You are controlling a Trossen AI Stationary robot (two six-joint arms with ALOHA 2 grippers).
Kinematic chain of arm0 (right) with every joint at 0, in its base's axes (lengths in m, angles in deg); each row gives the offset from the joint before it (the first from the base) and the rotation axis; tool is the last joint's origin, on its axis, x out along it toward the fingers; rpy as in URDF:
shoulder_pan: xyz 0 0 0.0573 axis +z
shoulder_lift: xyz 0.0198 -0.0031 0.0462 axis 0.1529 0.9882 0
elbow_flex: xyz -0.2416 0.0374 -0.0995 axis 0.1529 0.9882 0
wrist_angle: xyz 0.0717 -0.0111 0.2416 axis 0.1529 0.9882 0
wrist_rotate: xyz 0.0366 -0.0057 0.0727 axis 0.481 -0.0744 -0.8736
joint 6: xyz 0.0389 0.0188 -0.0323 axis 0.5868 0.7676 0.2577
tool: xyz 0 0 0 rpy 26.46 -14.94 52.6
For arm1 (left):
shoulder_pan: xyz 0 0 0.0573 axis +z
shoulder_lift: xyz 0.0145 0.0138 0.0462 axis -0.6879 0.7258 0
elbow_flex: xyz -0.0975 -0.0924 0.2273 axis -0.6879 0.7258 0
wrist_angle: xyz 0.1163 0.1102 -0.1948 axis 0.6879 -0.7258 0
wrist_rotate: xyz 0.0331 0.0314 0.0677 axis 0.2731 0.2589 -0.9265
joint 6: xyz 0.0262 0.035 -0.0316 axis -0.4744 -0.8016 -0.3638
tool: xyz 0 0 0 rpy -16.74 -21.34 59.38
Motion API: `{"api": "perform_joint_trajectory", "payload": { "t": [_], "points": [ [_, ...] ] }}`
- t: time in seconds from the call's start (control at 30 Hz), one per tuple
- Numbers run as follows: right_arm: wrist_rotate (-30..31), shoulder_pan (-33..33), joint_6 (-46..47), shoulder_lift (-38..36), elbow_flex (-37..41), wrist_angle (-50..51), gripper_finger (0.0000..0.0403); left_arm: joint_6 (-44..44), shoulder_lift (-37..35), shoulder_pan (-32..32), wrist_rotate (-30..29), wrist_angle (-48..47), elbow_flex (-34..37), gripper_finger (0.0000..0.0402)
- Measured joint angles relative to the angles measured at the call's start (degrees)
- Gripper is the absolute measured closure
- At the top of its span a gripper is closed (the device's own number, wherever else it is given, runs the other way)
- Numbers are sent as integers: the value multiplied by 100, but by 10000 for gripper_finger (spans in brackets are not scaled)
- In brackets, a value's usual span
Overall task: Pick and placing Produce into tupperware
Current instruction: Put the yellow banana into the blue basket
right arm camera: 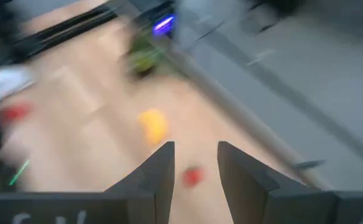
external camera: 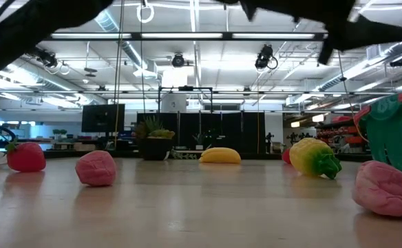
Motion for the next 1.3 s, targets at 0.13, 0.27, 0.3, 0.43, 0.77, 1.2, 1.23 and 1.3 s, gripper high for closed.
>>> {"api": "perform_joint_trajectory", "payload": {
  "t": [0.13, 0.27, 0.3, 0.43, 0.77, 1.2, 1.23, 1.3],
  "points": [
    [-1717, 178, -371, 111, 0, 7, 273, -149, -514, 162, -19, -1738, 13, 148],
    [-1874, 487, -186, 347, 0, 39, 273, -671, -972, 303, -55, -3136, 17, 158],
    [-1865, 539, -128, 418, 0, 43, 273, -825, -1077, 348, -97, -3429, 15, 161],
    [-1871, 758, 323, 829, 0, 60, 273, -1041, -1377, 607, -742, -4590, 17, 175],
    [-1924, 965, 1221, 2120, 2, 327, 272, -769, -2003, 1404, -1940, -6602, 17, 210],
    [-2293, 965, 1040, 2958, 4, 287, 272, -2507, -2067, 2097, -2025, -6728, 326, 223],
    [-2288, 967, 1184, 2958, 4, 285, 272, -2859, -2068, 2122, -2027, -6503, 445, 222],
    [-2196, 977, 1479, 2944, 4, 262, 272, -3424, -2079, 2140, -2037, -6093, 732, 217]
  ]
}}
